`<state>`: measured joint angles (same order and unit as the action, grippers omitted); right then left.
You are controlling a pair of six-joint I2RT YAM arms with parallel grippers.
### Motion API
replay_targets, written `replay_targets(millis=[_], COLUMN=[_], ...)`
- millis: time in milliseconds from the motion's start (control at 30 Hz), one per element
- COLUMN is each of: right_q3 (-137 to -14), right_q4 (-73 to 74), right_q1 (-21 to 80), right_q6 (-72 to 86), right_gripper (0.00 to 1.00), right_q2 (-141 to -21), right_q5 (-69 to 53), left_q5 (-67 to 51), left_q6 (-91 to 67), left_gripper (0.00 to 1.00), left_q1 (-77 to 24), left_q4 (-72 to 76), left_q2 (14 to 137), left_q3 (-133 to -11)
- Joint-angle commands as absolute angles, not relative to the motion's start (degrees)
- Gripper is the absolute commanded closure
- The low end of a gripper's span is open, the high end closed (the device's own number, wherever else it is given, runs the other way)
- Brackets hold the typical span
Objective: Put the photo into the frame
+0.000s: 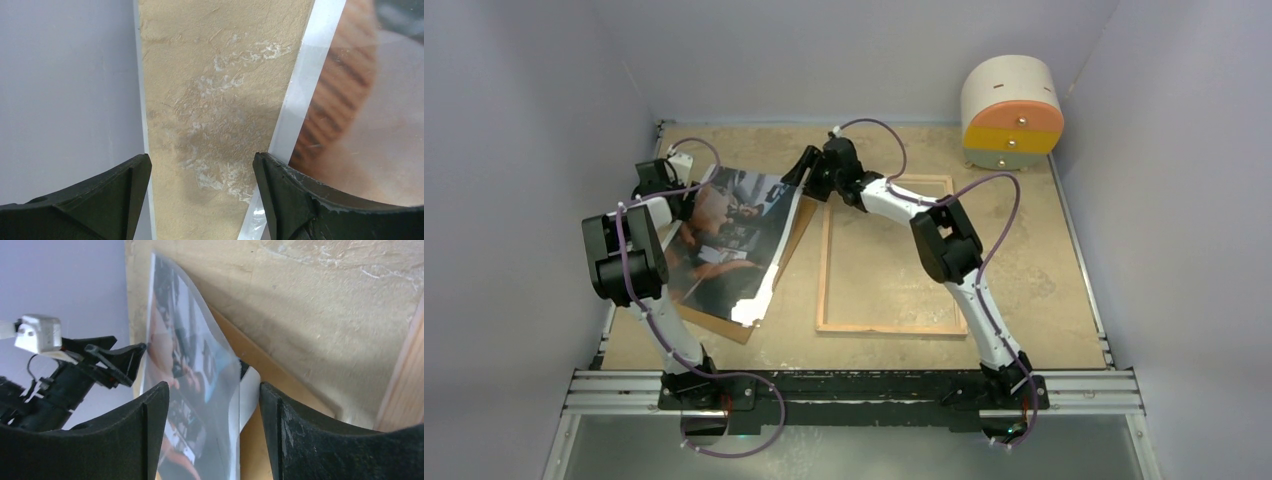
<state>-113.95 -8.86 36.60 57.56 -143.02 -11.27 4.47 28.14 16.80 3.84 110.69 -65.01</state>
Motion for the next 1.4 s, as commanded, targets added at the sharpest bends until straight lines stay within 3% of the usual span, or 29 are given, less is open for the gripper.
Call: replay_targets(millis=[0,367,500,833,1167,1367], right_q3=[-109.8,-122.1,-123.7,-125.3,-124.6,-119.5], right_q4=[-7.5,2.4,6.1,9.9,9.4,8.8], right_q1=[37.3,37.4,37.6,40.7,41.8,40.9], right_q6=[54.7,48.0,44.6,32.5,35.5,39.0], right_gripper=[0.31,0.3,0.3,0.3,0.3,0.39], right_q2=[-133.6,-140.5,-140.7,-137.7,-135.4,-133.5], right_q5=[-7.6,-12.4,-8.6,-2.2,-5.9,-6.3], left_q5=[1.2,1.0,1.1,1.1,1.1,1.1], left_q6=[28.5,28.8,28.9,28.6,28.5,28.8], left_gripper=[0.2,0.2,0.2,0.2,0.2,0.2], left_q1=[15.6,15.6,15.6,15.6,15.6,15.6], left_q4=[-4.9,-4.8,-4.7,-4.8,-4.9,-5.0], left_q2=[112.8,112.6,112.6,112.8,112.7,112.5], left_q3=[-61.4,-61.4,-61.2,-61.5,-61.5,-61.5])
